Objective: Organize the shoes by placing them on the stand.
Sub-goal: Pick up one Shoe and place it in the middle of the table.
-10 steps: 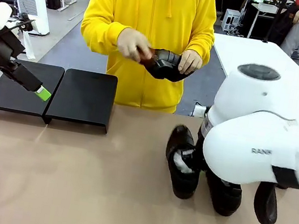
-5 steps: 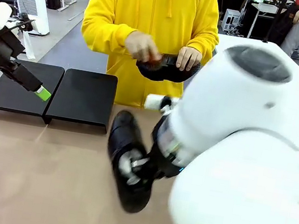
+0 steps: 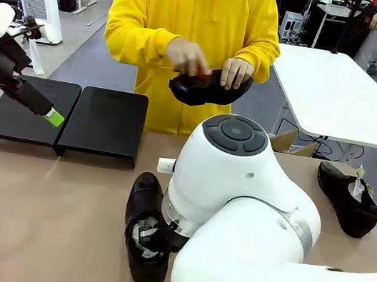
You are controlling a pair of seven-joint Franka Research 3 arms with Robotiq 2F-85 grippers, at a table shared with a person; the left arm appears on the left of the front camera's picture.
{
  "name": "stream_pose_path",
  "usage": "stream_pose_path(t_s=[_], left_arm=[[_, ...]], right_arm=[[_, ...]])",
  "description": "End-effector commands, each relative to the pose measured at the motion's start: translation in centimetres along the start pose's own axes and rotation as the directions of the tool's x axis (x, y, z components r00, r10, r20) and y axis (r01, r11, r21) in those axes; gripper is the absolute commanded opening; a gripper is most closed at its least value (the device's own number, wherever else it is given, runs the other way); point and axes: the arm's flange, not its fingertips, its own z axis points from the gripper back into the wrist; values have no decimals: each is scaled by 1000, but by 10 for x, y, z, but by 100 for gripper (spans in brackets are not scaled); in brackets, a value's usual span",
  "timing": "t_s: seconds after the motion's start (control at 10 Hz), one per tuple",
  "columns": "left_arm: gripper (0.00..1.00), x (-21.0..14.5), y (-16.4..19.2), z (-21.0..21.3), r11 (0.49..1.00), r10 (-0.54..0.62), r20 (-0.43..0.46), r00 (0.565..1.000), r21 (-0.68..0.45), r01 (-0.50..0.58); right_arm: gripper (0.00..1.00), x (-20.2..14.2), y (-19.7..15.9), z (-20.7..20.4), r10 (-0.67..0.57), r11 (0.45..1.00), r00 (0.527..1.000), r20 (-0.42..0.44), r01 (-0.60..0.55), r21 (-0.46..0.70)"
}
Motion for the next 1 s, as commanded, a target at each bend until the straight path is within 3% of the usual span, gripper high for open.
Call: stream_pose_path(t_s=[0.0,0.1,0.2,0.6,0.7,0.9], left_arm=[[100,-1,2,1,1000,-12,15,1000,-24,12],[100,-1,2,1,1000,-12,15,1000,-24,12],[100,-1,2,1,1000,-12,15,1000,-24,12],[100,-1,2,1,1000,-12,15,1000,-24,12],[100,-1,2,1,1000,-12,15,1000,-24,12],[100,-1,2,1,1000,-12,15,1000,-24,12]], right_arm=[[0,11,12,-7,-88,994,994,63,92,-66],[4,11,11,-13,-97,993,994,54,101,-68],[19,10,9,-18,-95,993,995,35,97,-65],[93,10,-1,-24,-112,993,994,-7,112,-42],[100,13,-9,-12,-128,991,991,25,129,-30],[100,15,-21,25,-113,993,988,103,117,-32]])
